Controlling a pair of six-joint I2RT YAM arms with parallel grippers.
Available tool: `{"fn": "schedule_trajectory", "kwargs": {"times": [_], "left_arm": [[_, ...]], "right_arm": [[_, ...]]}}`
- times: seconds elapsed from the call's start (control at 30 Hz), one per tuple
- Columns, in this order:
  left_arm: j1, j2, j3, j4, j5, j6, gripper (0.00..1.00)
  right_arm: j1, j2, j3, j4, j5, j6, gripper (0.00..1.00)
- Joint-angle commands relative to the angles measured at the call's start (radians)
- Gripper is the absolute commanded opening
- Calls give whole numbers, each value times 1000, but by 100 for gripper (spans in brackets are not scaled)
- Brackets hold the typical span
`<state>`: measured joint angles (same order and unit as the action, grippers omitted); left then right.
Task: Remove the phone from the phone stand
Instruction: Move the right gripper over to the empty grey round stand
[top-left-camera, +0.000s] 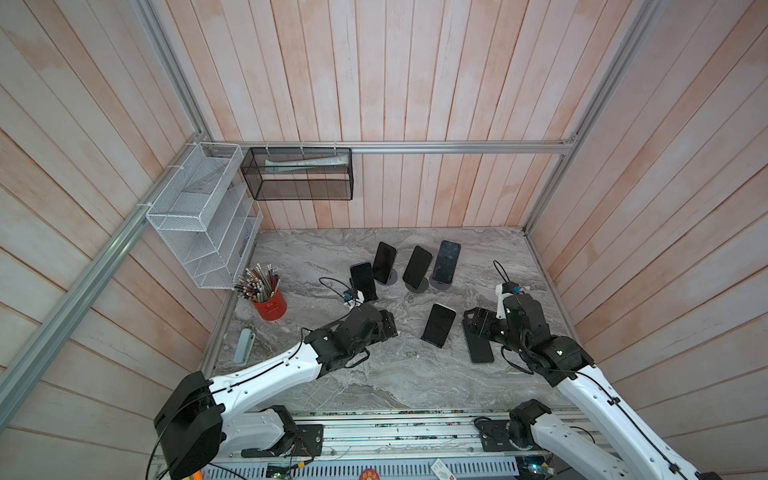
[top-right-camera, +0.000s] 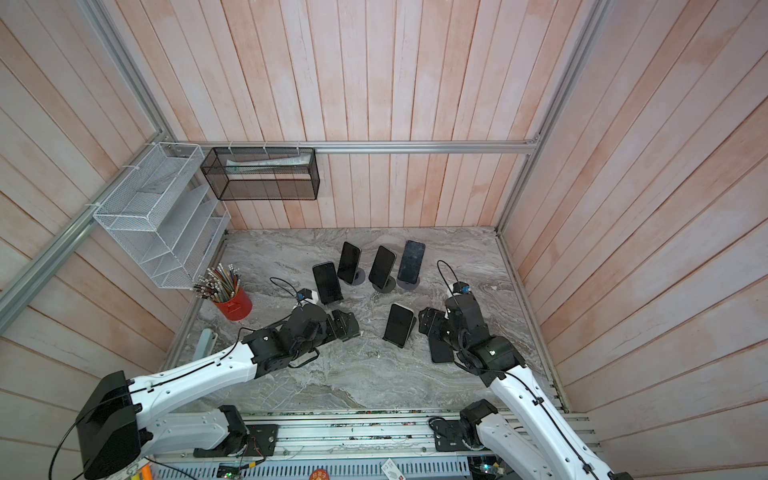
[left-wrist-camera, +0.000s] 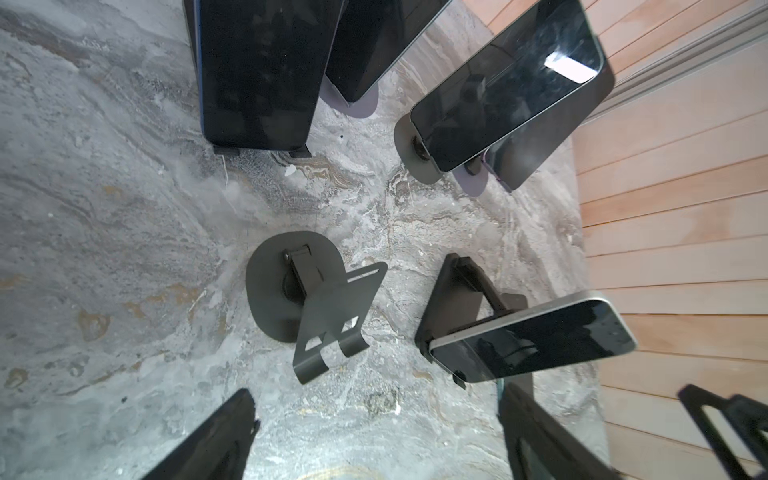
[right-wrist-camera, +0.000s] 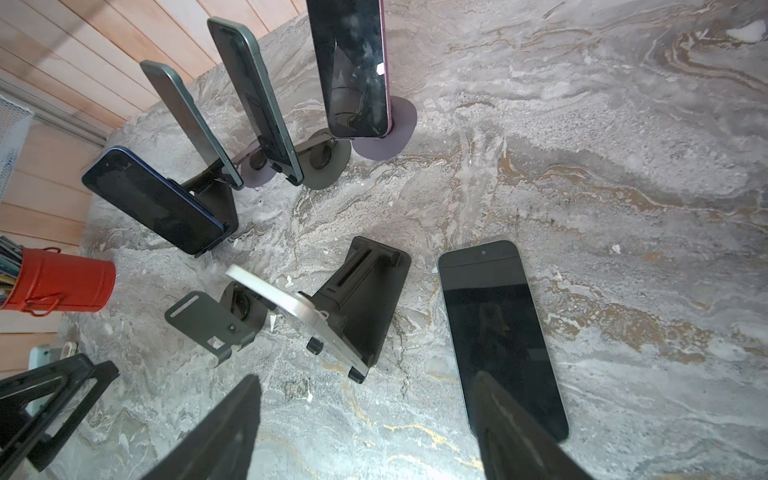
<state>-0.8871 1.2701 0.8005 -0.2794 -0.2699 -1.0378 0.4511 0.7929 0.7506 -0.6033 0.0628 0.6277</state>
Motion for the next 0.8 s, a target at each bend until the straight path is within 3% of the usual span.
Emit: {"fn": "schedule_trajectory", "kwargs": {"times": [0.0, 0.1, 0.2, 0.43, 0.57, 0.63, 0.77], "left_arm": [[-10, 44, 39, -83, -104, -31, 95], [-11, 28, 35, -90, -130, -58, 97], [-10, -65, -25, -34, -133, -40, 97], [31, -369, -152, -93, -174, -61, 97], [50, -518, -184, -196, -184, -85, 97], [50, -574, -192, -223, -170, -78, 97], [50, -625, -178, -304, -165, -79, 97]], "right_arm": [[6, 5, 59, -9, 23, -79, 85], [14, 6, 126, -31, -8, -126, 85], [92, 17, 211, -49, 9, -132, 85], [473, 255, 402, -69, 330, -45, 86], [588, 440, 471, -10, 443, -27, 87], [612, 537, 502, 4, 461, -46, 91], [608, 662, 469, 149, 388, -67, 98]]}}
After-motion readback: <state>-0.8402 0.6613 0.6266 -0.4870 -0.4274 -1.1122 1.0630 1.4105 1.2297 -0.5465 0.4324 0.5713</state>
